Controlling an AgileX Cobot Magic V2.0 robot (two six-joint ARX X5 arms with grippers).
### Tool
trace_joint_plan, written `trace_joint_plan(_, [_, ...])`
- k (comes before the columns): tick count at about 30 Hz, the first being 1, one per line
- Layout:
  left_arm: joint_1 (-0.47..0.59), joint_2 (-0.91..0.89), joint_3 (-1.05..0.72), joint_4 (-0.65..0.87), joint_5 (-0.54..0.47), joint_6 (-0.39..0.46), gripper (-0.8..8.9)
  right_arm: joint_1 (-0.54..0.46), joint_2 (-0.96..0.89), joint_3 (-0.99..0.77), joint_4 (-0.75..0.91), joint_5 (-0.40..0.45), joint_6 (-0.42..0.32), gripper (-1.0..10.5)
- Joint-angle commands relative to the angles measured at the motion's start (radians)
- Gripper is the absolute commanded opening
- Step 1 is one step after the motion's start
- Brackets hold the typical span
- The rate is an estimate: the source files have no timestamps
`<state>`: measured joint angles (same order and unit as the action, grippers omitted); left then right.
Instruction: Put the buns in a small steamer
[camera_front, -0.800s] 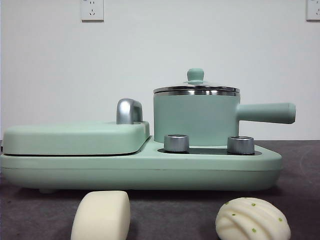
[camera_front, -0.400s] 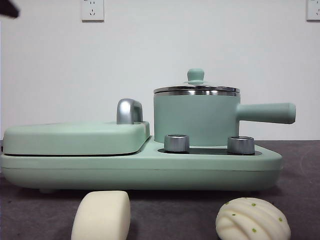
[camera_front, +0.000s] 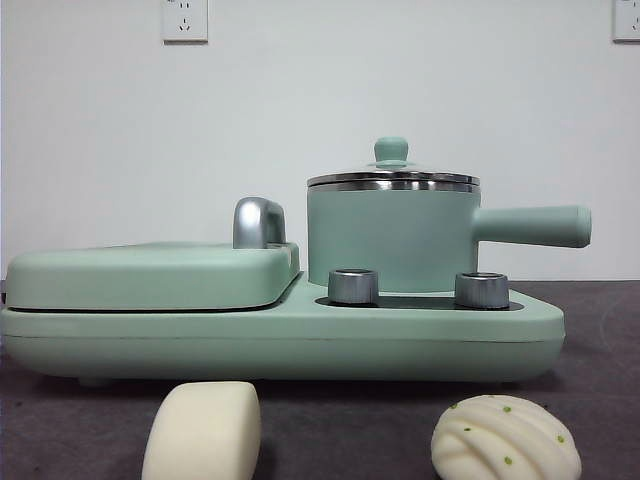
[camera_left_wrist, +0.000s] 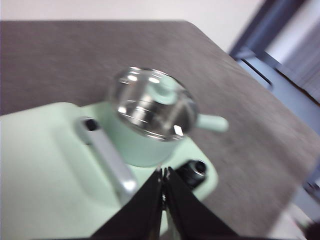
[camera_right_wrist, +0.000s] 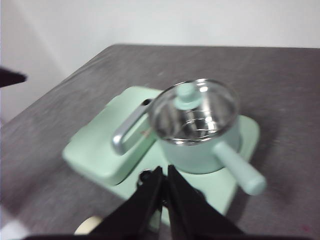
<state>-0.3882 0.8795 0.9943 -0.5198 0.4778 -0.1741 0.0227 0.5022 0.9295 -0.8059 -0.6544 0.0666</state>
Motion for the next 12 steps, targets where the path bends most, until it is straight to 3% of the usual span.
trace_joint_plan(1, [-0.015, 0.013, 0.031, 0.003, 0.046, 0.027, 0.09, 0.002, 0.032, 0.034, -0.007, -0.039, -0.064, 0.1])
trace_joint_plan(7, [-0.021, 0.013, 0.031, 0.002, 0.047, 0.027, 0.13, 0.002, 0.039, 0.034, 0.006, -0.048, -0.064, 0.2])
trace_joint_plan(9, [-0.021, 0.013, 0.031, 0.002, 0.047, 0.028, 0.54, 0.002, 0.039, 0.034, 0.006, -0.037, -0.064, 0.2])
trace_joint_plan(10, [-0.021, 0.013, 0.031, 0.003, 0.047, 0.028, 0.82, 0.002, 0.039, 0.034, 0.006, -0.028, -0.064, 0.4])
trace_joint_plan(12, [-0.021, 0.015, 0.031, 0.004, 0.047, 0.028, 1.77, 0.002, 0.039, 0.034, 0.006, -0.018, -0.064, 2.0])
